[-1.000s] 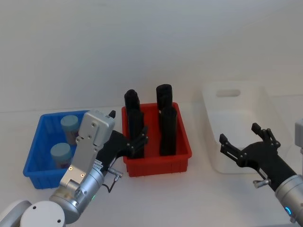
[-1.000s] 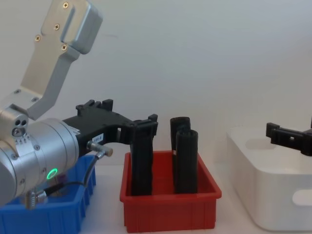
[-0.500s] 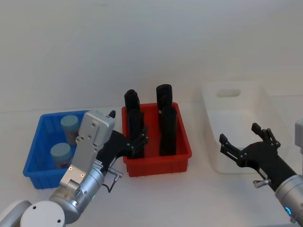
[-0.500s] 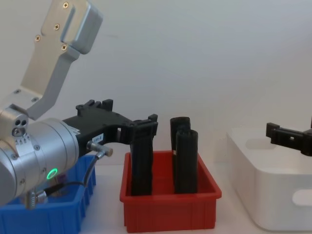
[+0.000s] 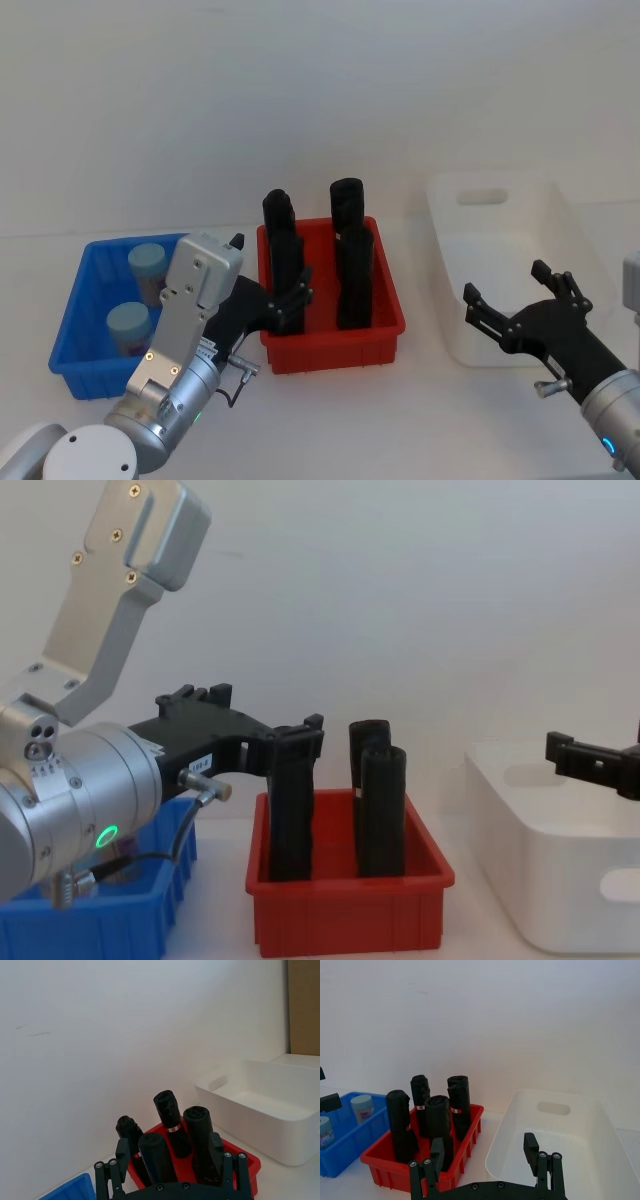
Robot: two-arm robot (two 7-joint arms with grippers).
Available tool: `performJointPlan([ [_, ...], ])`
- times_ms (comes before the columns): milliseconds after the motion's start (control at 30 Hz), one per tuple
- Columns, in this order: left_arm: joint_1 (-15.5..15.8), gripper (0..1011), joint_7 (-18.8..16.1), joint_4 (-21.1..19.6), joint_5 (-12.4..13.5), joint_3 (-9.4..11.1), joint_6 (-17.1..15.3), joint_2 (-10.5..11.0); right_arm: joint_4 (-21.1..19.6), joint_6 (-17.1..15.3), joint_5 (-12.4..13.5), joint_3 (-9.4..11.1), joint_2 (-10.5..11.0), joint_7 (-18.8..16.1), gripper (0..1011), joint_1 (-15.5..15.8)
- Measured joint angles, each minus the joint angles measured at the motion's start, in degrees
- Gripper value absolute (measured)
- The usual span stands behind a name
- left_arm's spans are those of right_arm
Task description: Pick the cotton swabs from the blue box and place them into the white box.
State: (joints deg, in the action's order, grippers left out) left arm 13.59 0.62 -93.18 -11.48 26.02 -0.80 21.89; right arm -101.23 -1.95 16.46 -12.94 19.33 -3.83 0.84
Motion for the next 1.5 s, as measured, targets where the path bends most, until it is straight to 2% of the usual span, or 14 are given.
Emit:
performJointPlan([
  [733,0.49,1004,0.11,0.73,-0.6,-0.5,0.02,-0.18,0.0,0.0,0.0,0.0,0.0,0.0,1002,0.0],
  [1067,1.62,1004,0.11,2.97,-3.4,-2.27,-0.98,-0.02,0.0,0.0,0.0,0.0,0.0,0.0,1002,0.0],
  [1233,2.59,1004,0.15,5.44,-5.63,-3.78,-1.44,0.32,0.0,0.0,0.0,0.0,0.0,0.0,1002,0.0],
  [1500,4.18,1004,0.45,9.43,-7.82,-5.72,-2.3,0.73,0.0,0.0,0.0,0.0,0.0,0.0,1002,0.0],
])
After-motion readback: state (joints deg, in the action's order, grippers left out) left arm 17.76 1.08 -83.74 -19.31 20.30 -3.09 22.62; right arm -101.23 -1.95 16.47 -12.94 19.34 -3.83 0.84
